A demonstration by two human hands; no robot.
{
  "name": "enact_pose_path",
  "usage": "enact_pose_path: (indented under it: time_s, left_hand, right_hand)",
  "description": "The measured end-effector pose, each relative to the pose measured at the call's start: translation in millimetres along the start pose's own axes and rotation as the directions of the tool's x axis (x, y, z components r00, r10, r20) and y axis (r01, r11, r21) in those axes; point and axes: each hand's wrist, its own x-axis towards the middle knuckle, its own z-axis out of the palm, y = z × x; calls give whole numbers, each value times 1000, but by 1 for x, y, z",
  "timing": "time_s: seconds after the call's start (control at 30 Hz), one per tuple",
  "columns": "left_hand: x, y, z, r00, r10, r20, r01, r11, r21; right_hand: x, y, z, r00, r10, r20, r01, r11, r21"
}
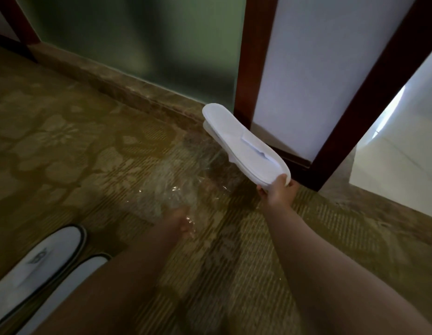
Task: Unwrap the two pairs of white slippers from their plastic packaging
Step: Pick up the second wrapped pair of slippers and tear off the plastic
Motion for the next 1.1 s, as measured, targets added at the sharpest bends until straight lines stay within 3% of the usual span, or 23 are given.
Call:
enact_pose_path:
  time_s: [0.07,0.13,0.27,0.33,0.43,0.47,0.53,0.6,0.7,0.77,0.87,0.93,0.97,1.03,1.1]
  left_hand:
    - [-2,-6,-3,988,-125,93,113,985,127]
    - [-2,-8,-3,975,-208,83,184,955,231]
    - [-2,-3,-10,960,-259,111,190,887,422]
    - [-2,3,-19,983,-161,90,81,815,573]
    - [-4,12,-35,993,80,86,-113,463,879]
    - [-7,15,-39,990,92,108,-136,408,903]
    - [-14,24,-45,975,129,180,-218,400,890]
    - [-20,35,-52,908,333,256,-379,386,841]
    - [-30,52,-60,658,699,279,-645,333,688]
    - [-35,61,-70,543,815,204,-696,301,652]
    - [-36,65,-88,474,868,148,-699,269,662]
    - [-33,62,-103,517,833,196,-662,245,708]
    - [-33,61,-111,586,783,210,-622,267,736]
    - [-34,61,-125,753,626,202,-535,405,742]
    - [-37,59,-138,878,438,192,-443,595,671]
  right_hand:
    - [2,4,2,1000,3,-10,-4,1000,-2]
    - [3,7,5,1000,3,-14,-3,1000,-19]
    - [2,14,12,1000,12,15,-11,998,-66]
    - [0,17,15,999,19,35,-16,996,-87]
    - [-6,23,21,998,9,68,-1,993,-116]
    - [-9,26,23,997,4,78,6,992,-124]
    - [-14,30,27,997,-21,76,33,986,-165]
    - [-20,36,33,996,-64,60,76,970,-230]
    - [-33,41,43,988,-128,92,148,951,-270]
    - [-45,47,52,980,-126,150,165,946,-280]
    - [-63,57,63,953,-138,271,226,918,-327]
    - [-74,65,70,918,-107,382,257,894,-366]
    - [-80,68,73,887,-82,454,283,875,-394]
    - [-92,74,81,817,-15,577,326,837,-440]
    - [-102,77,89,759,65,647,332,817,-472]
